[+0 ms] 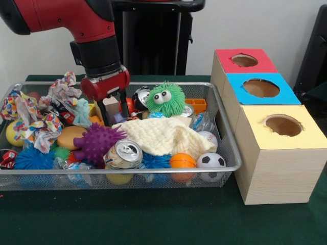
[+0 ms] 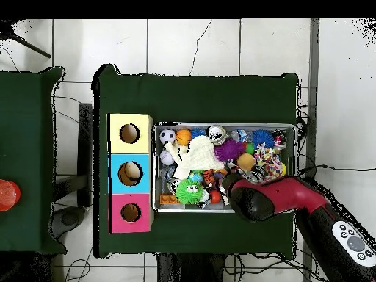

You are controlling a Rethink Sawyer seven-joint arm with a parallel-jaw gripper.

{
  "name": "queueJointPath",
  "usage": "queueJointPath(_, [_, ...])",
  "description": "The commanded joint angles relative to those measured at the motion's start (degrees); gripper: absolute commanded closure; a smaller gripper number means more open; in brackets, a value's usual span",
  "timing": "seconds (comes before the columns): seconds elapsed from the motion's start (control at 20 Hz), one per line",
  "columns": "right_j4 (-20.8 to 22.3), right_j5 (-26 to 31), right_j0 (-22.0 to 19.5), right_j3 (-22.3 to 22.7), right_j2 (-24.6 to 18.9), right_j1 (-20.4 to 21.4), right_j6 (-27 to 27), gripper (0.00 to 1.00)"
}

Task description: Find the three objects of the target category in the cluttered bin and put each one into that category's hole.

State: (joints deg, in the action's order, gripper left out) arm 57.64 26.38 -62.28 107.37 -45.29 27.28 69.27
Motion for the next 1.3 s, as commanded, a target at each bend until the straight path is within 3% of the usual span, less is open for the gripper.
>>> queueJointPath(0.05, [2.0,4.6,1.3,4.2,10.6,-0.2,2.5,0.00])
queueJointPath(0.5, [1.2,-0.5,4.1,7.1,16.2,-0.6,8.0,0.00])
queueJointPath(1.3, [-1.9,-10.2,8.9,7.2,23.6,-3.5,9.9,0.00])
